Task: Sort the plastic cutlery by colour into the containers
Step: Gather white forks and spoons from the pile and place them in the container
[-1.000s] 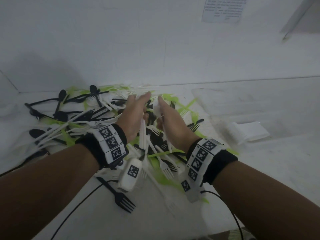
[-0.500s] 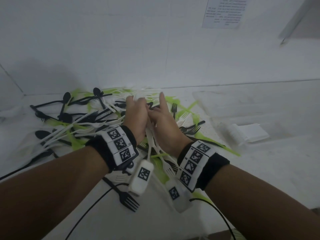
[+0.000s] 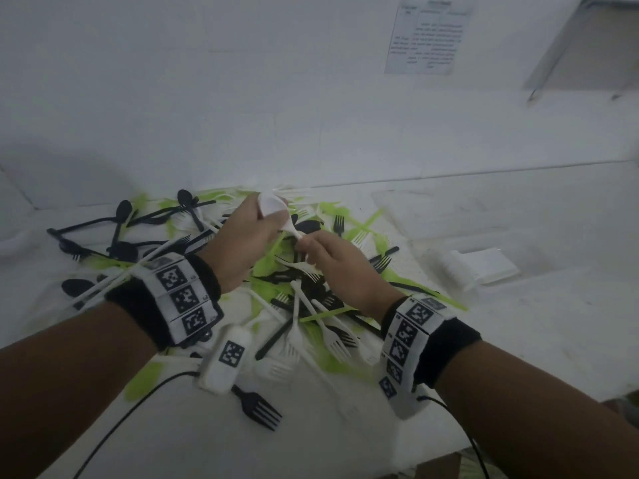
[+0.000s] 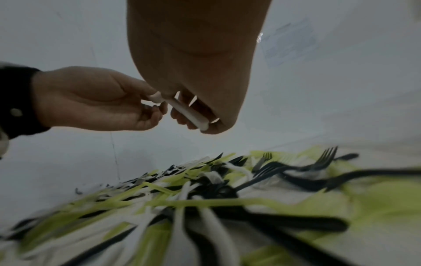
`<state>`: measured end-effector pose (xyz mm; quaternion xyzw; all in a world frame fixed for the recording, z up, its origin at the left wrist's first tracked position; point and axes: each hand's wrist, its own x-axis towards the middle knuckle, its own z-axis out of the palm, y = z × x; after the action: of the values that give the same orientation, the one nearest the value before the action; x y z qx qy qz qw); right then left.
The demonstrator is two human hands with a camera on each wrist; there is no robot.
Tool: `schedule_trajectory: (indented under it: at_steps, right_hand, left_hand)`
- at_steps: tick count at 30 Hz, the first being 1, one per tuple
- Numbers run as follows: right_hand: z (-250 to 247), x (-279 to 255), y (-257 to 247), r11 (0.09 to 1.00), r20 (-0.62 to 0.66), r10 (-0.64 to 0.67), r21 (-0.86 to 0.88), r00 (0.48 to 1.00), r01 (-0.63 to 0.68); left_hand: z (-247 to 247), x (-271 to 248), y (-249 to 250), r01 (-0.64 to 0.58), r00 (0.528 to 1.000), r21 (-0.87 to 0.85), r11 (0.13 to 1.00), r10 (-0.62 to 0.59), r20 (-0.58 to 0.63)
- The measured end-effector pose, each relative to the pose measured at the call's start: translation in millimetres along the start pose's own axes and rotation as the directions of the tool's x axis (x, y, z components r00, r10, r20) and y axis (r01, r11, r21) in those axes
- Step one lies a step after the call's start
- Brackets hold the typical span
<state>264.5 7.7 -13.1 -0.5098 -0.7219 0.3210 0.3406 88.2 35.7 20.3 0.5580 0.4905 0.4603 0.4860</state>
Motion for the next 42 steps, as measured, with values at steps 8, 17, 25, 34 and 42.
schedule_trajectory:
  at_steps: [8,17,25,34,42]
  right_hand:
    - [-47,-3,30,0.641,0.031,-0.324,-0.728,0.945,0.244]
    - [-117,-16,74,0.762,0.029,-0.328,-0.583,0.944,0.282]
    - [-226,-40,161,0.73,0.037,-0.3,-0.634,0.953,0.255]
    - [-311,-69,245,0.853,0.138,0.105,-0.522,0.985,-0.017]
    - [-310,-66,252,0.915,0.225,0.137,-0.402,0.965,-0.036]
  left_hand:
    - [-5,5,-1,-0.336,0.937,0.607,0.72,0.192,0.291]
    - [97,8,-3,-0.394,0.919,0.532,0.75,0.302,0.255]
    - [241,25,-6,-0.282,0.943,0.466,0.839,0.154,0.295]
    - [345,61,-21,-0.247,0.869,0.815,0.524,-0.252,0.426]
    - [358,66,-32,-0.24,0.892,0.908,0.344,-0.291,0.346]
